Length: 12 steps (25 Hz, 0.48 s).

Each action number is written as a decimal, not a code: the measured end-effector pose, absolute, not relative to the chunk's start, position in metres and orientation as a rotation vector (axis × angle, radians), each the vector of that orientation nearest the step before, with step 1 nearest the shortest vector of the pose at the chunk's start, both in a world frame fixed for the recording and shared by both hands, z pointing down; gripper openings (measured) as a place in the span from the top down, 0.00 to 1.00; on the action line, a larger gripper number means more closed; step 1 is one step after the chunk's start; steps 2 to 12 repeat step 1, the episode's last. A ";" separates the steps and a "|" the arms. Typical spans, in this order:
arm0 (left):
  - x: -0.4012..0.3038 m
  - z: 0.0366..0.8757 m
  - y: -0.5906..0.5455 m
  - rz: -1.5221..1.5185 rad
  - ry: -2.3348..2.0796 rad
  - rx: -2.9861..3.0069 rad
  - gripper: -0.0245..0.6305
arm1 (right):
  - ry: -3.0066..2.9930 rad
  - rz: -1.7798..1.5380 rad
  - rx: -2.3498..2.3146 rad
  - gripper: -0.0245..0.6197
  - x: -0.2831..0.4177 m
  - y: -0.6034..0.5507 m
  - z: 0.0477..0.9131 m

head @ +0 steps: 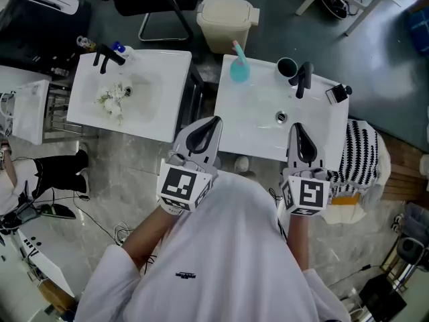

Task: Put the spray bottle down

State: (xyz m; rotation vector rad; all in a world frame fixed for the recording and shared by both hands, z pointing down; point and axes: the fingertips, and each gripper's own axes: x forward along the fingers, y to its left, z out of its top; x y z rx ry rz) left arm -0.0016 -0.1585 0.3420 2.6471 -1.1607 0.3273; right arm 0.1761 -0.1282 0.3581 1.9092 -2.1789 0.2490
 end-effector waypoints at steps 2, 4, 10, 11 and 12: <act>0.000 0.342 -0.158 0.325 -1.155 2.647 0.96 | -2.181 0.248 1.906 0.94 0.177 -0.129 0.358; 0.000 0.342 -0.158 0.325 -1.155 2.647 0.96 | -2.181 0.248 1.906 0.94 0.177 -0.129 0.358; 0.000 0.342 -0.158 0.325 -1.155 2.647 0.96 | -2.181 0.248 1.906 0.94 0.177 -0.129 0.358; 0.000 0.342 -0.158 0.325 -1.155 2.647 0.96 | -2.181 0.248 1.906 0.94 0.177 -0.129 0.358; 0.000 0.342 -0.158 0.325 -1.155 2.647 0.96 | -2.181 0.248 1.906 0.94 0.177 -0.129 0.358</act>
